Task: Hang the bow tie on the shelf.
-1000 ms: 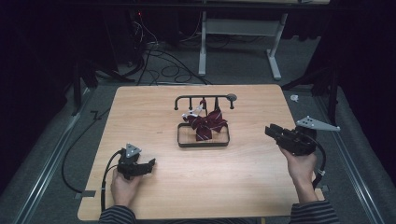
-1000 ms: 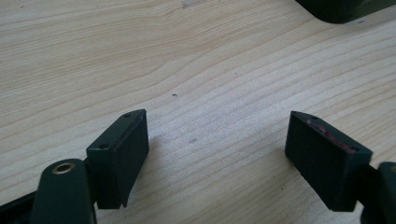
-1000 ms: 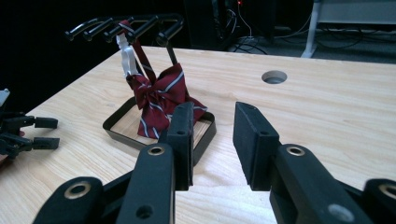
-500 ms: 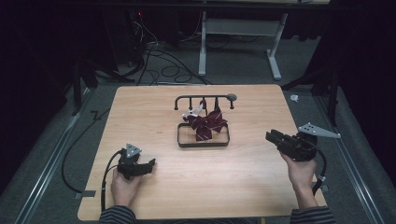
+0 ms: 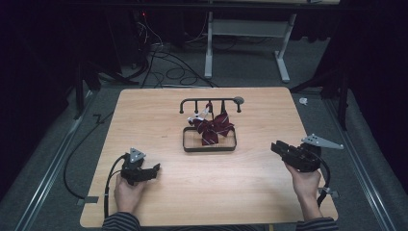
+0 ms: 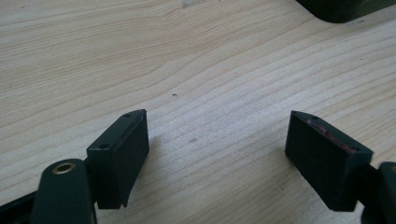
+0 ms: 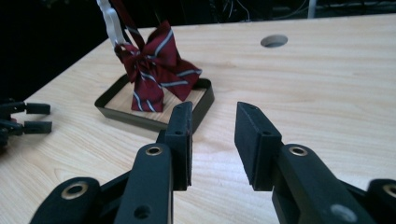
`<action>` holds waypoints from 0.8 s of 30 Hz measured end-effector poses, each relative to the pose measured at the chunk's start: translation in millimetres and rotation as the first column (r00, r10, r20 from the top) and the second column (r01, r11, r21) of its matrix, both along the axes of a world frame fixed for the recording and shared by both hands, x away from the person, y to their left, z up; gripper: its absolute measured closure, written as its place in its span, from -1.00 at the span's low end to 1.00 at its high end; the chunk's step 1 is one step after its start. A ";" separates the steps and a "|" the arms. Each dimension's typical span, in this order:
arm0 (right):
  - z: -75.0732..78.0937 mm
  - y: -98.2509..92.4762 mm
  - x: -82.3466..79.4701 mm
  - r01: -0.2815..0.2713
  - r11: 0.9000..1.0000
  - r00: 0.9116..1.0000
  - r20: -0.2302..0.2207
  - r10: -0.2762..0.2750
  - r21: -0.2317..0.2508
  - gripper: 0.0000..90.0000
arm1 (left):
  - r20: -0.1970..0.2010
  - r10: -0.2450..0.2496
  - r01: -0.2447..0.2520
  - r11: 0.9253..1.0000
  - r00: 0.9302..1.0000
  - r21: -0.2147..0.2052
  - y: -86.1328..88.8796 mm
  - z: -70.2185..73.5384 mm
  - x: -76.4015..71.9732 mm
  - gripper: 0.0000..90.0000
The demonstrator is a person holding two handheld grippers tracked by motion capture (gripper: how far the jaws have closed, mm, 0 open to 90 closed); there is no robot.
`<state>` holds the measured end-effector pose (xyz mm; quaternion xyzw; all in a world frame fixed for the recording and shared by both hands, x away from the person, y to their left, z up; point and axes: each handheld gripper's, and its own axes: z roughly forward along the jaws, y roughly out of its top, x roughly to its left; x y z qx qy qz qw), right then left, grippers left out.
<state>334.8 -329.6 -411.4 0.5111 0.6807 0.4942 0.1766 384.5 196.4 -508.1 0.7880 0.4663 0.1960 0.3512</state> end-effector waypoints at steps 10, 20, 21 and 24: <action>-15.6 3.4 -0.2 -0.003 1.000 1.000 -0.024 0.003 0.002 0.52 | 0.000 0.000 0.000 1.000 1.000 0.000 0.0 0.0 0.0 -0.51; -35.7 10.9 4.0 0.000 1.000 0.998 -0.058 0.000 -0.001 0.50 | 0.000 0.000 0.000 1.000 1.000 -0.001 0.1 0.0 0.0 -0.51; -37.6 12.0 4.6 0.001 1.000 0.998 -0.061 -0.001 -0.003 0.50 | 0.000 0.000 0.000 1.000 1.000 0.000 0.1 0.0 0.0 -0.51; -44.2 15.6 7.3 -0.001 1.000 0.998 -0.069 0.000 -0.012 0.50 | 0.000 0.000 0.000 1.000 1.000 -0.001 0.1 0.0 0.0 -0.51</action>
